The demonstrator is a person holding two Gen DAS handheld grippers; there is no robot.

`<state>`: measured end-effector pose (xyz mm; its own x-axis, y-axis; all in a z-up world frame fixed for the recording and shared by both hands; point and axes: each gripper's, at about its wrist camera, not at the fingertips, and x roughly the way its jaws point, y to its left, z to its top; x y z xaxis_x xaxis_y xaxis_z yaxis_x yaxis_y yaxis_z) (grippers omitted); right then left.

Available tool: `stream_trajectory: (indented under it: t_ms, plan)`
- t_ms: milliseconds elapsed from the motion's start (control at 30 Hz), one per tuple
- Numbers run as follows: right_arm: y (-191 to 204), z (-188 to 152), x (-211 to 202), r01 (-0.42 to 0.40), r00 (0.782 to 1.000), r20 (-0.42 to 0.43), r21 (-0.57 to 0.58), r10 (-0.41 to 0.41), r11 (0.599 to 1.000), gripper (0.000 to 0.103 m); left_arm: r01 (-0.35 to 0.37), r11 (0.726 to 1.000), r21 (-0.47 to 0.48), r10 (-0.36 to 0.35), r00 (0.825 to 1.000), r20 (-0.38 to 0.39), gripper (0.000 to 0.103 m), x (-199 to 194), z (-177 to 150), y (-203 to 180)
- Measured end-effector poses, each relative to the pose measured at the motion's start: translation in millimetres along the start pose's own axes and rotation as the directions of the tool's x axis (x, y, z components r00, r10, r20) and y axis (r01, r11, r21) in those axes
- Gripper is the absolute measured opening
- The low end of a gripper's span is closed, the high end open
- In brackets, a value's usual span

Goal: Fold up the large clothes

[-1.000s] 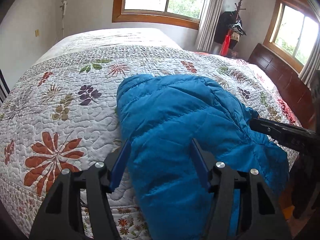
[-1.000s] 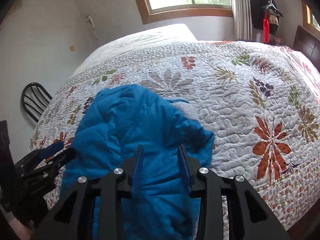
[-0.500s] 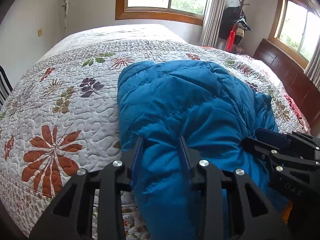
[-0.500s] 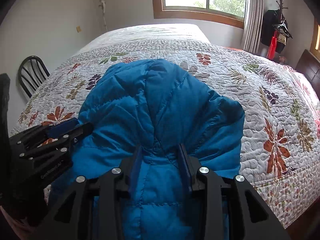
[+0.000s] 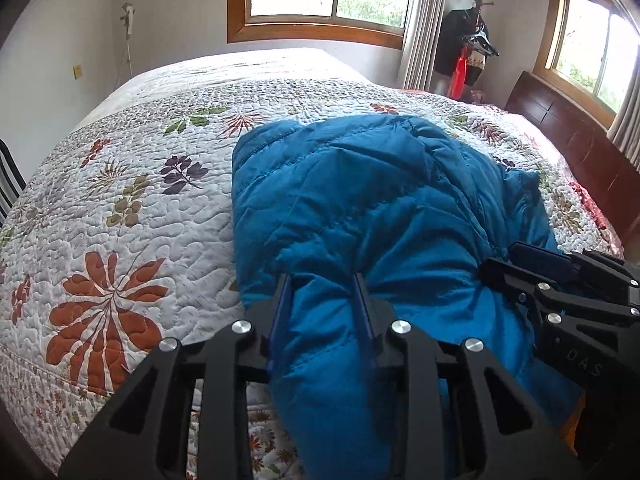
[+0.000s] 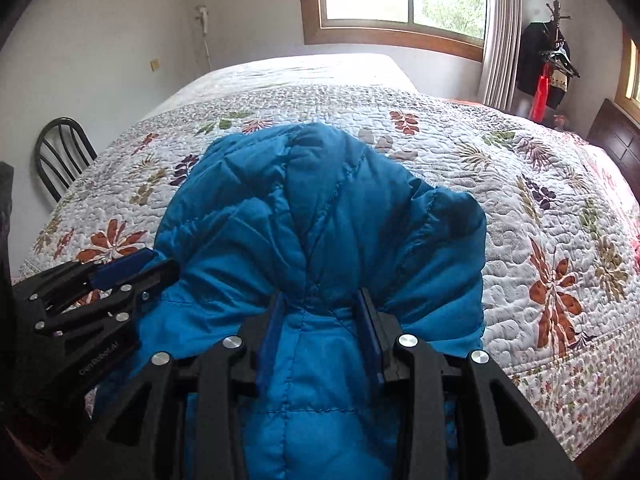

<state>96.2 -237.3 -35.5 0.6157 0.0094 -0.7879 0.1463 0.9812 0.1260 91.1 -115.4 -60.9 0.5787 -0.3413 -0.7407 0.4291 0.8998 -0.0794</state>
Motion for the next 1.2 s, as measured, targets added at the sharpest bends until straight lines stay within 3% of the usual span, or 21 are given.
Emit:
stream_trajectory:
  t_ms: [233,333,600,700,933,1000,1067,1167,1200]
  plan:
    - [5,-2,-24,-0.02,1.0,0.013,-0.008,0.02,1.0,0.036,0.046,0.999,0.024,-0.047,0.998,0.029,0.027,-31,-8,-12]
    - [8,-7,-24,-0.004,1.0,0.001,-0.02,0.004,1.0,0.035,0.081,0.997,0.017,-0.08,0.997,-0.016,0.019,-23,-13,-12]
    - [10,-21,4,0.004,1.0,-0.02,-0.02,-0.004,1.0,0.035,0.12,0.993,0.0,-0.12,0.991,-0.065,0.019,6,-23,-2]
    - [12,-23,10,0.023,1.0,-0.012,-0.018,-0.023,1.0,0.035,0.103,0.995,-0.002,-0.103,0.992,-0.068,0.018,13,-24,-3]
    - [3,-15,-23,-0.023,0.999,0.023,0.005,0.022,1.0,0.034,0.145,0.989,-0.026,-0.146,0.986,-0.074,0.019,-9,-15,8]
    - [-13,-11,-45,-0.038,0.997,0.071,0.044,0.035,0.998,0.039,0.171,0.984,-0.055,-0.174,0.983,-0.063,0.022,-21,-10,23]
    - [-34,-5,-60,-0.074,0.994,0.089,0.109,0.065,0.991,0.055,0.195,0.977,-0.091,-0.2,0.978,-0.06,0.05,-26,-6,41]
    - [-67,3,-55,-0.089,0.996,0.032,0.191,0.085,0.978,0.079,0.179,0.973,-0.145,-0.191,0.979,-0.07,0.053,-21,-1,66]
    - [-76,4,-48,-0.103,0.995,0.006,0.211,0.104,0.972,0.08,0.185,0.968,-0.167,-0.201,0.976,-0.086,0.054,-17,-1,72]
